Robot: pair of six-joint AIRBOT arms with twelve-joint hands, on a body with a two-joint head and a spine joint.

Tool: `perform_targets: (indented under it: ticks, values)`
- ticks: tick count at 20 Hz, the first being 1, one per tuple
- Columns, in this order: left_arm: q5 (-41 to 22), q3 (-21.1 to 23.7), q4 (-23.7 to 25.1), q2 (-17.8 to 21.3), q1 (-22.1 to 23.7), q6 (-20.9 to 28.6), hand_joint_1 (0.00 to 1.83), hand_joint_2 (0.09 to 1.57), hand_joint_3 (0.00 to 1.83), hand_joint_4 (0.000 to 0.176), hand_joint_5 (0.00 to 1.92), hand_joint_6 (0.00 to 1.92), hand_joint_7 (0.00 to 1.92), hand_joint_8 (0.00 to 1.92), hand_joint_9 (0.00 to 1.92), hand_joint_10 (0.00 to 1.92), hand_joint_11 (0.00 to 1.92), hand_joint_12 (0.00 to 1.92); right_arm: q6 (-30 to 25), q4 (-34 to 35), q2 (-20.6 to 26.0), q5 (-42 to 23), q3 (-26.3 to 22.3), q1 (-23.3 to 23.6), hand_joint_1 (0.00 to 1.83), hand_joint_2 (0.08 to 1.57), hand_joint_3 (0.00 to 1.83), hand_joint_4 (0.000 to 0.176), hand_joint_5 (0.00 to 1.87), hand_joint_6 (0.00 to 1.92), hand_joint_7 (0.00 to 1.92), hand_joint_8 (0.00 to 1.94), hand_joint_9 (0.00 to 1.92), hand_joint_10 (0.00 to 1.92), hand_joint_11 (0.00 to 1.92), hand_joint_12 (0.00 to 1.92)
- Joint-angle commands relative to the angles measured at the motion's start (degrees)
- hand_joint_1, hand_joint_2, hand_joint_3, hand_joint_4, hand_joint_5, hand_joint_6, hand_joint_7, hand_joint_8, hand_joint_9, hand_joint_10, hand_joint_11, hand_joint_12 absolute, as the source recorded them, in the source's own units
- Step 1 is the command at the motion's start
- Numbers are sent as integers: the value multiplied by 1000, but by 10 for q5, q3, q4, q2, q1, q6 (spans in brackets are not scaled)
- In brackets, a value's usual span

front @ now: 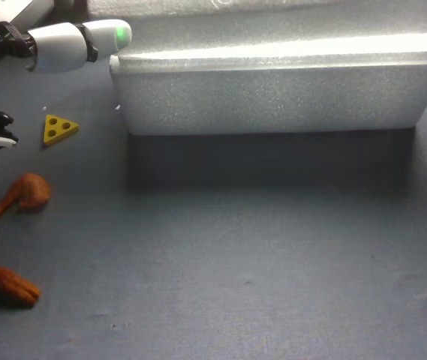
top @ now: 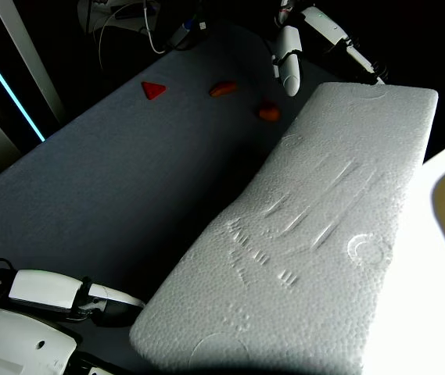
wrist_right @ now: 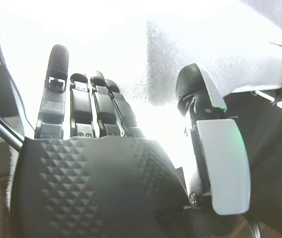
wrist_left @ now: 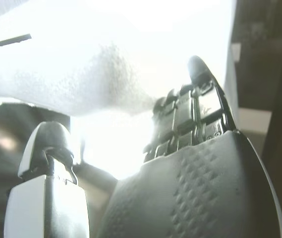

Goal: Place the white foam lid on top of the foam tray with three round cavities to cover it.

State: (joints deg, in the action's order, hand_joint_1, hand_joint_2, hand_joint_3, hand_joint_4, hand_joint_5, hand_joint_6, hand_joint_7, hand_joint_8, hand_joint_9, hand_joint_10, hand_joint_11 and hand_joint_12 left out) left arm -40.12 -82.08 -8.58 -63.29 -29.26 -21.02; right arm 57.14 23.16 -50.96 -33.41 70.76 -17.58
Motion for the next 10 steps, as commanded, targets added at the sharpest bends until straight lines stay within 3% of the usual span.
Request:
perform_targets:
  ticks: [1,2,3,5,7,8,9,10]
  values:
    - [-65,7,56,-14,8,5,425,1099,0,6,112,0,0,0,0,0,0,556,-1,-51,-8,-38,-5,10,445,1301,1,0,0,0,0,0,0,0,0,215]
    - [-60,3,55,-17,7,7,432,1094,0,3,109,3,0,0,0,0,0,391,-1,-49,-11,-34,-2,11,425,1306,0,0,0,0,0,0,0,0,0,116]
    - [-55,-1,53,-20,7,8,440,1092,0,0,116,6,0,0,0,0,0,354,-1,-44,-12,-30,1,11,511,1311,0,0,0,0,0,0,0,0,0,101]
    - [-50,-6,52,-21,6,14,435,1090,0,1,121,5,19,3,0,0,0,252,-1,-39,-12,-26,2,11,460,1308,0,0,0,0,0,0,0,0,0,420]
    - [-56,-2,52,-14,3,17,447,1099,1,0,120,1,5,4,0,0,0,77,-1,-39,-12,-26,-2,11,445,1300,0,0,0,0,0,0,26,12,0,881]
    - [-57,0,53,-12,4,17,475,1098,0,0,122,1,0,0,0,0,0,15,-1,-40,-12,-26,-2,11,458,1288,0,0,0,0,0,0,4,2,0,832]
    - [-55,2,55,-10,5,17,465,1106,3,0,124,1,0,0,0,0,5,5,-1,-39,-12,-26,-3,11,465,1290,0,0,0,0,0,0,0,0,0,627]
    - [-50,4,56,-8,4,17,451,1104,2,14,124,2,6,2,0,0,42,21,-1,-36,-12,-23,-3,11,419,1300,0,0,0,0,0,0,0,0,0,501]
